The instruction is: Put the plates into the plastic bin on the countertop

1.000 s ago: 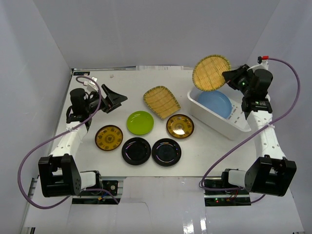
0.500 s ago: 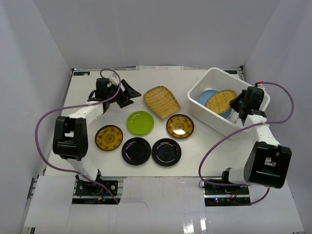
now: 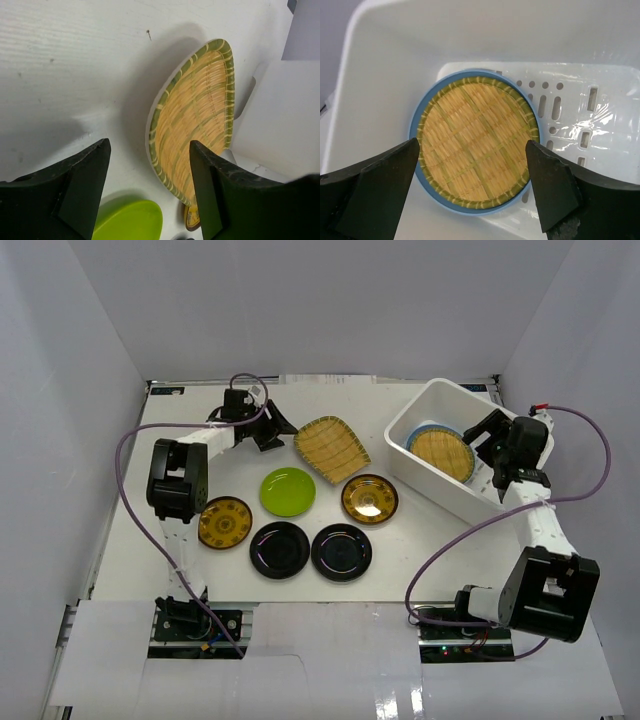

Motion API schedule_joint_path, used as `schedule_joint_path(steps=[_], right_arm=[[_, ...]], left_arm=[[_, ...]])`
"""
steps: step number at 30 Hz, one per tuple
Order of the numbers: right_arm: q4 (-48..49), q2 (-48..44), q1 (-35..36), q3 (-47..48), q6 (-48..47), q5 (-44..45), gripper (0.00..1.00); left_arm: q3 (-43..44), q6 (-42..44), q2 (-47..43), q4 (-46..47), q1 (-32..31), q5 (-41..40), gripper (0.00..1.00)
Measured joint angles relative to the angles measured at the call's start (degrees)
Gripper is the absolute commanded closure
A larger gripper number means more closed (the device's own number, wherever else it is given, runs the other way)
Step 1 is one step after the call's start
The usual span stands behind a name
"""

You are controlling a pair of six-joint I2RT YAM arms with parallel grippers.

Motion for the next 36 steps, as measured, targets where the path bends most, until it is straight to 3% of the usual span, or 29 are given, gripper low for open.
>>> schedule_joint_path(steps=[5,8,12,13,15,21,26,36], right_arm=[[1.03,-5.49,1.27,0.50,0.02,-1.95,0.09],[2.40,-7.43,4.50,0.76,-0.17,-4.07,0.08],[3.28,-7.91,10.21,0.76,-0.20,-6.36,0.07],[3.45,-7.91,11.80,0.76,-0.22,-6.49,0.07],[3.78,-7.91,15.32,0.76,-0.35,-7.30,0.07],[3.80,-7.15,25.62,0.79,-2.34,-9.16,0.08],[3.13,-3.93,29.33,3.21,-5.42,-11.54,0.09],[-5.64,6.86,32.50,22.16,-15.78,-18.38,0.10]], left_arm=[[4.04,1.27,3.82,-1.38,-1.62,0.33,0.34],[5.51,1.31,5.44,-1.49,-2.69,0.85,0.46],[6.23,0.83,7.28,-1.38,-3.63,1.51,0.77],[6.23,0.57,7.56,-1.33,-3.74,1.51,0.91],[6.23,-0.17,7.80,-0.85,-3.76,2.10,0.99],[6.23,-2.03,7.67,1.64,-3.43,2.84,1.00],[4.42,-2.43,4.20,2.47,-1.40,2.89,1.00],[-17.09,-4.37,-26.97,10.54,5.46,9.11,1.00]])
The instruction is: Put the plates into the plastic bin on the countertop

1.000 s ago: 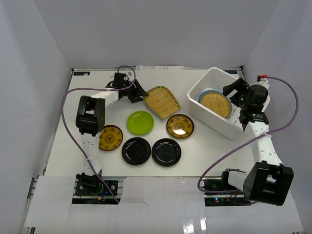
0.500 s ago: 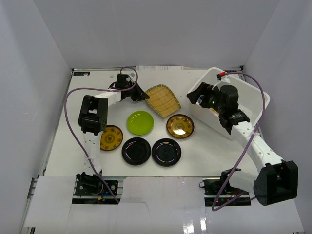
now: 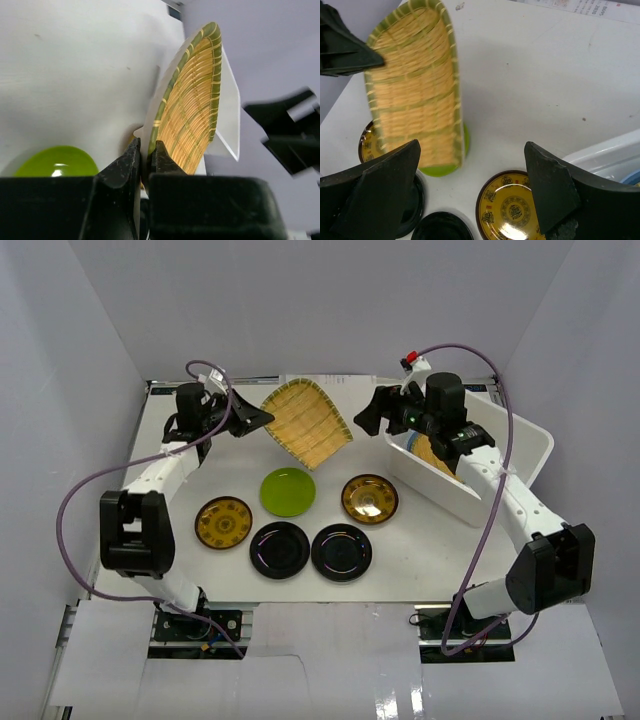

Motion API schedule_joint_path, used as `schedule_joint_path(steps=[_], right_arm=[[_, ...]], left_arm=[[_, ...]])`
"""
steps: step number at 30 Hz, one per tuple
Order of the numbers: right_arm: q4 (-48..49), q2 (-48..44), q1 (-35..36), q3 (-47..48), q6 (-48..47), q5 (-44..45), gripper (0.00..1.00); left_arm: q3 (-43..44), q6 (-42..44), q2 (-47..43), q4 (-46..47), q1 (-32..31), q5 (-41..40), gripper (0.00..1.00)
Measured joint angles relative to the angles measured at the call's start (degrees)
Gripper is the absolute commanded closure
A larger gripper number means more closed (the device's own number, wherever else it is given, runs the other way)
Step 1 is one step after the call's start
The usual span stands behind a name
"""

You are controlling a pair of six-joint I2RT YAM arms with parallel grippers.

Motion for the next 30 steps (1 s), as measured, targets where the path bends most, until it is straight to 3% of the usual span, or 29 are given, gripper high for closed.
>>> schedule_joint_path(steps=[6,8,12,13,14,15,17,18,21,23,25,30], right_arm=[[-2.93,5.16,0.31,4.48,-1.60,-3.23,0.09],[-3.65,6.38,1.03,4.48,-1.44,-4.39,0.03],[-3.48,7.67,2.62,4.09,0.11,-8.13,0.36],[-3.41,7.67,2.86,4.00,0.68,-8.92,0.64],[-3.04,7.67,3.02,4.00,1.31,-9.77,0.82],[-2.62,7.67,3.17,4.02,1.81,-10.62,0.92],[-2.14,7.52,3.48,4.09,3.63,-11.15,0.92],[-1.97,7.48,3.37,4.17,3.96,-11.08,0.92],[-2.71,6.91,2.60,4.17,4.33,-9.51,0.92],[-3.54,5.81,0.09,4.17,5.68,-8.28,0.92],[-3.93,3.48,-5.11,3.76,7.43,-6.36,0.92],[-1.42,-5.35,-26.71,-0.59,12.31,0.98,0.92]], left_arm=[[-6.60,0.44,-8.13,2.23,-2.49,8.13,1.00],[-7.10,1.03,-8.28,1.57,-3.37,10.32,1.00],[-7.19,2.14,-8.81,0.24,-4.26,12.87,1.00],[-7.19,2.34,-9.14,0.09,-4.28,13.25,1.00],[-7.19,2.43,-9.57,0.00,-4.26,13.62,0.93],[-7.19,2.47,-10.08,0.02,-4.31,13.66,0.84],[-7.32,3.48,-11.13,-0.11,-4.39,13.51,0.57],[-7.41,3.43,-11.72,-0.24,-4.39,13.79,0.31],[-7.63,4.13,-14.67,-1.38,-4.39,13.68,0.09],[-7.72,5.18,-17.75,-2.97,-4.39,13.49,0.02],[-9.05,6.10,-22.18,-3.76,-4.55,13.07,0.02],[-15.61,9.55,-34.58,-5.38,-7.98,11.72,0.02]])
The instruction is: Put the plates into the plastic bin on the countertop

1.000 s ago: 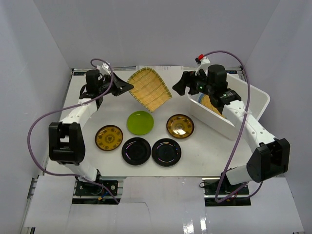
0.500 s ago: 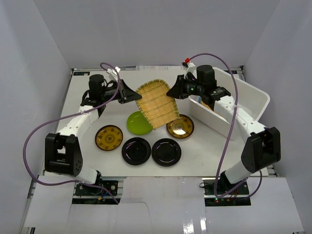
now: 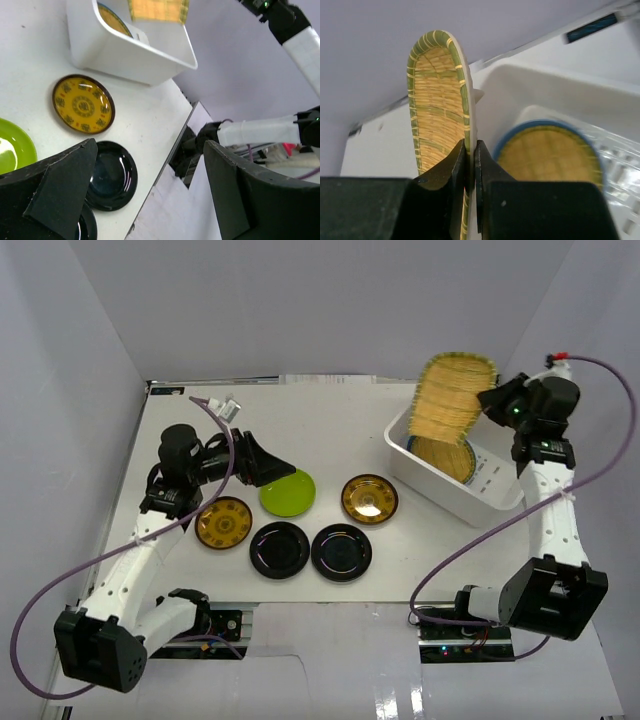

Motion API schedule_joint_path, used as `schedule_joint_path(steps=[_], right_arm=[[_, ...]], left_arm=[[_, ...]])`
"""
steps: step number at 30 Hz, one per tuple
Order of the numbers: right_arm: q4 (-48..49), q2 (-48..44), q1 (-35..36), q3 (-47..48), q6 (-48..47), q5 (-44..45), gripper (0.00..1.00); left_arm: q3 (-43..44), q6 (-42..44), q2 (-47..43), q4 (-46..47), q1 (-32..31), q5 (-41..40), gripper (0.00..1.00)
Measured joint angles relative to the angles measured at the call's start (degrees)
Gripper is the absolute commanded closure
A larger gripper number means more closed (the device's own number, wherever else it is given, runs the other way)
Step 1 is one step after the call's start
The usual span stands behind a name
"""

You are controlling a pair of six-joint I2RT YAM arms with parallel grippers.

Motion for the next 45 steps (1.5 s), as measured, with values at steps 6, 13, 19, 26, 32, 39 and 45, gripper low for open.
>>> schedule_joint_path(steps=[6,13,19,26,32,39,45], right_arm=[[3.26,-3.85,-13.77,-9.73,4.09,5.64,0.92],[3.82,0.90,-13.94,-18.45,4.90,5.51,0.71],[3.10,1.97,-13.90,-18.82,4.22,4.63,0.12],[1.29,-3.56,-8.33,-13.55,1.05,5.09,0.14],[6.38,-18.34,17.22,-22.86,1.25,5.33,0.34],[5.14,-31.50,36.72,-47.17,8.52,7.02,0.33],[1.64,-42.36,42.29,-61.83,15.74,11.02,0.32]], left_arm=[[-6.97,5.57,-5.01,-4.72,-3.91,-3.89,0.02],[-9.79,9.73,-4.70,-11.17,-5.79,-13.64,0.02],[-9.79,10.58,-4.81,-14.60,-6.19,-23.50,0.02],[-9.84,9.75,-4.31,-16.11,-6.19,-29.97,0.16],[-12.39,6.38,-7.52,-18.67,-6.19,-32.28,0.26],[-12.35,-0.76,-12.66,-32.59,-6.19,-33.40,0.27],[-12.37,-5.25,-17.40,-43.56,-6.19,-36.65,0.28]])
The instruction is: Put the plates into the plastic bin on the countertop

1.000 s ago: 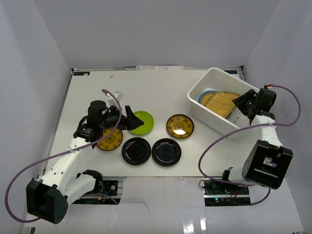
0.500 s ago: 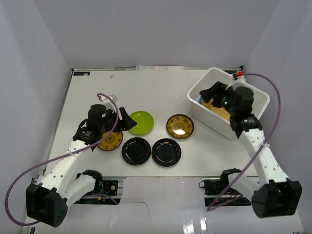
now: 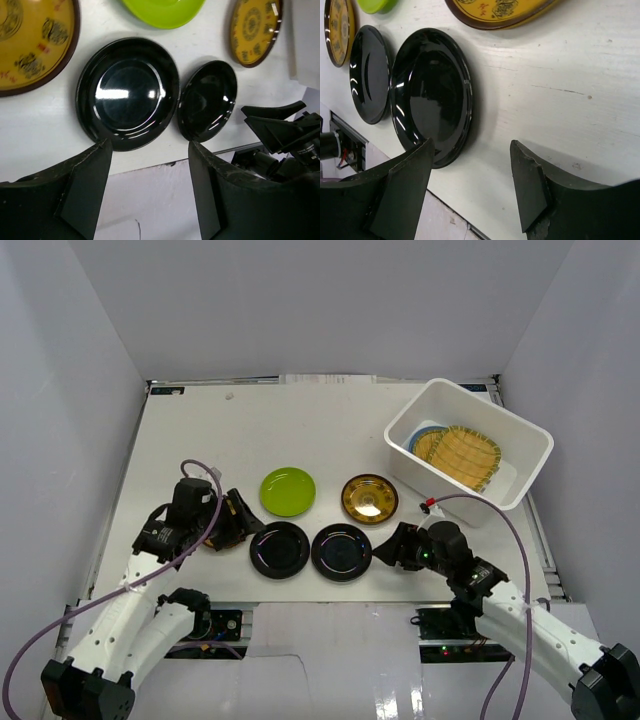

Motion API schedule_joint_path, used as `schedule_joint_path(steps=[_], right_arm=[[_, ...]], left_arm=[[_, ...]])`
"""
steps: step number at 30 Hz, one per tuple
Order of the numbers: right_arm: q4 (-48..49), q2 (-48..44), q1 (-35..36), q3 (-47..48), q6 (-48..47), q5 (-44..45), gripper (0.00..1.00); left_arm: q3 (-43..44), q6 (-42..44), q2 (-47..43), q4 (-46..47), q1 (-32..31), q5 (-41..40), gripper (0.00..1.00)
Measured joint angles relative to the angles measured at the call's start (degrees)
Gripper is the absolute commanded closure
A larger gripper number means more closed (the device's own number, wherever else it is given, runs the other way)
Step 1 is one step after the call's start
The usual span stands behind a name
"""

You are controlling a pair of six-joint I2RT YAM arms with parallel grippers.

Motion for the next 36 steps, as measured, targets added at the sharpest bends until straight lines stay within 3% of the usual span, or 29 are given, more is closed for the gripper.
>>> schedule_joint_path(steps=[9,12,14,15,16,19,23,28,32,36], right_arm=[[16.85,11.08,0.04,-4.76,4.92,-2.34,0.38],[21.90,15.43,0.07,-4.85,5.81,-2.99,0.46],[25.59,19.21,0.07,-4.85,6.01,-3.65,0.53],[27.12,20.76,0.04,-4.85,6.25,-4.13,0.68],[28.39,22.45,0.07,-4.76,6.14,-4.33,0.76],[29.99,25.73,0.07,-4.66,6.71,-5.35,0.88],[26.84,22.82,0.07,-4.13,5.64,-5.05,0.92],[15.45,13.40,0.13,0.68,2.60,-3.06,0.92],[8.81,7.87,0.13,8.57,0.72,-1.46,0.92],[5.03,9.11,-0.35,20.46,-2.86,0.90,0.92]], left_arm=[[-5.16,-2.78,3.50,-9.05,-1.86,-3.50,0.31],[-5.16,-2.86,5.42,-9.31,-2.05,-4.98,0.31],[-5.16,-3.02,6.71,-9.07,-2.19,-5.29,0.30],[-5.22,-3.19,7.17,-8.76,-2.29,-5.27,0.30],[-5.46,-3.39,7.52,-8.07,-2.43,-5.20,0.31],[-7.04,-4.04,8.33,-5.97,-2.82,-5.01,0.31],[-9.20,-4.87,9.51,-3.28,-2.99,-4.42,0.31],[-11.45,-6.21,10.34,0.83,-3.02,-2.89,0.31],[-12.81,-7.54,9.70,3.74,-3.23,-2.58,0.32],[-13.49,-8.83,7.15,6.21,-3.80,-2.89,0.33]])
